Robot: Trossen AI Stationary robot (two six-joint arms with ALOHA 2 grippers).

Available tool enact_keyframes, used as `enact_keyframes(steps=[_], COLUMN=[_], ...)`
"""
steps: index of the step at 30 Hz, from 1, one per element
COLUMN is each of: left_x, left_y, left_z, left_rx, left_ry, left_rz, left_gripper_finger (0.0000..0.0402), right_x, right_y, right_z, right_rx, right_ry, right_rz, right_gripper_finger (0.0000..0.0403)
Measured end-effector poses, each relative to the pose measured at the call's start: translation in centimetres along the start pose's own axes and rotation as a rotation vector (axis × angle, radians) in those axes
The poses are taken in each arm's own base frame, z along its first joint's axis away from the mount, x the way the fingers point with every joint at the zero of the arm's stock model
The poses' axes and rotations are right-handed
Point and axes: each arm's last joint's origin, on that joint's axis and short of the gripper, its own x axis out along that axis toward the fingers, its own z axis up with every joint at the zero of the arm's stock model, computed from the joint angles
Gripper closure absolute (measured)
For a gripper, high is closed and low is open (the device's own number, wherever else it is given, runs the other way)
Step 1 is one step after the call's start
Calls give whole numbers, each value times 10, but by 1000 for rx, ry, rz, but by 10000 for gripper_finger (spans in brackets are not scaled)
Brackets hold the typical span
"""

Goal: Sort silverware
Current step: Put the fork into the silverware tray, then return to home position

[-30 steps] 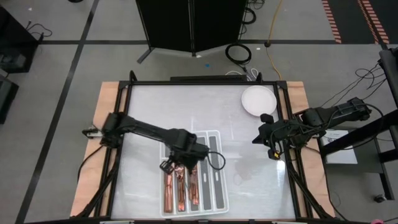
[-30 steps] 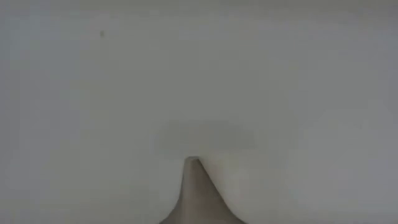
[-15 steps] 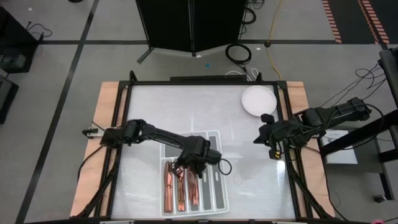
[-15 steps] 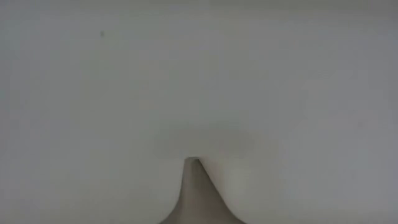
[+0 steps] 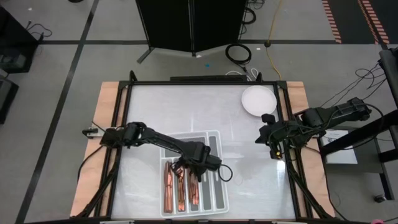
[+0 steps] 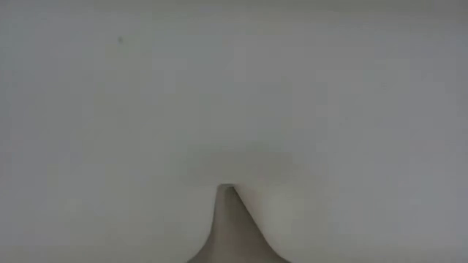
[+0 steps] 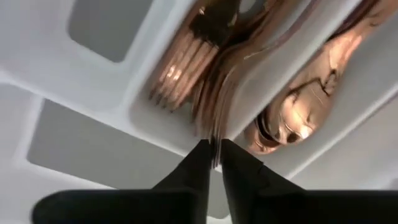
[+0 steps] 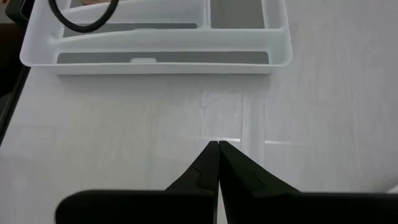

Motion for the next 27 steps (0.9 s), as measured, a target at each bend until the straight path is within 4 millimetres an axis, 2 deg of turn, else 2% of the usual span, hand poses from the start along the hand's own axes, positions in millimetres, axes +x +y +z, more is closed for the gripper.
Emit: enact_keyframes(steps=[8, 11, 14, 18, 21, 27], left_x=[0, -8, -29, -60, -85, -149], left_y=[-5, -7, -8, -7, -12, -43], left_z=[5, 6, 7, -1, -18, -57], left_rx=[19, 1, -101, -320, -475, -499], left_ry=[27, 7, -99, -233, -317, -598], left_rz=[62, 70, 78, 94, 98, 216], left_gripper_finger=[303, 284, 276, 274, 274, 274], right_x=[0, 0, 0, 0, -1, -8], right_y=[0, 0, 0, 1, 2, 5], right_z=[0, 0, 0, 3, 9, 27], right_rx=[2, 3, 3, 6, 13, 33], right_ry=[0, 0, -2, -28, -93, -269], right_rz=[0, 0, 1, 7, 21, 61], right_gripper_finger=[403, 403, 403, 403, 403, 403])
